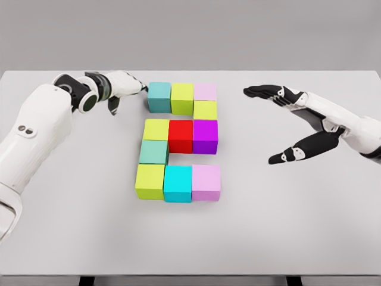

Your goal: Assemble the squares on the desktop into the number 2

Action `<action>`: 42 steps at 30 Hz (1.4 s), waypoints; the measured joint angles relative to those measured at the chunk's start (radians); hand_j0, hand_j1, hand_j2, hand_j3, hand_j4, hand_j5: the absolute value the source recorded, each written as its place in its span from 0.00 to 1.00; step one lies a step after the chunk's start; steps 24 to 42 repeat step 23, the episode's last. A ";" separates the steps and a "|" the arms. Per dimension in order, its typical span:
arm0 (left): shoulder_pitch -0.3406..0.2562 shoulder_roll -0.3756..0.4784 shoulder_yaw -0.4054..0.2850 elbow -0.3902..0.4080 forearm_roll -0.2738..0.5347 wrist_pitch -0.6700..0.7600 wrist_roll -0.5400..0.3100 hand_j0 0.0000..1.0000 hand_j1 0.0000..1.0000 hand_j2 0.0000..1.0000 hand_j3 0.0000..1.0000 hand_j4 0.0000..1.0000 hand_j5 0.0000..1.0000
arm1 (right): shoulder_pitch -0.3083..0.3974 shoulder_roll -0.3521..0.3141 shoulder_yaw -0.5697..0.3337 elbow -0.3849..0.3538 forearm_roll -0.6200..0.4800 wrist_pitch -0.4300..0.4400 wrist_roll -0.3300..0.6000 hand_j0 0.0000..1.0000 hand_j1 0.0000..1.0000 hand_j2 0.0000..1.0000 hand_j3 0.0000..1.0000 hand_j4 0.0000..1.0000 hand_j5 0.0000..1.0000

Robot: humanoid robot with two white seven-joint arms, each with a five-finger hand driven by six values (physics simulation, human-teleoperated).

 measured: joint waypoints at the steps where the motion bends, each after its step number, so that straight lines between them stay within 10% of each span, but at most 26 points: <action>1: -0.002 0.003 0.002 0.001 0.001 0.000 0.000 1.00 1.00 1.00 1.00 1.00 1.00 | -0.002 0.000 0.000 0.000 0.000 0.001 0.000 1.00 1.00 1.00 1.00 1.00 1.00; 9: -0.049 0.072 0.074 -0.002 0.064 -0.127 0.000 1.00 1.00 1.00 1.00 1.00 1.00 | 0.000 -0.002 -0.027 0.000 0.000 0.024 0.000 1.00 1.00 1.00 1.00 1.00 1.00; 12: -0.028 0.166 0.145 -0.015 0.306 -0.304 0.000 1.00 1.00 1.00 1.00 1.00 1.00 | -0.003 -0.001 -0.031 0.000 -0.001 0.028 0.000 1.00 1.00 1.00 1.00 1.00 1.00; 18: 0.231 0.436 0.185 -0.126 0.911 -0.394 0.000 1.00 1.00 1.00 1.00 1.00 1.00 | 0.000 -0.002 -0.032 0.000 -0.001 0.030 0.000 1.00 1.00 1.00 1.00 1.00 1.00; 23: 0.371 0.603 0.191 -0.277 1.187 -0.405 0.000 1.00 1.00 1.00 1.00 1.00 1.00 | 0.002 -0.003 -0.032 0.000 -0.001 0.031 0.000 1.00 1.00 1.00 1.00 1.00 1.00; 42: 0.371 0.603 0.191 -0.277 1.187 -0.405 0.000 1.00 1.00 1.00 1.00 1.00 1.00 | 0.002 -0.003 -0.032 0.000 -0.001 0.031 0.000 1.00 1.00 1.00 1.00 1.00 1.00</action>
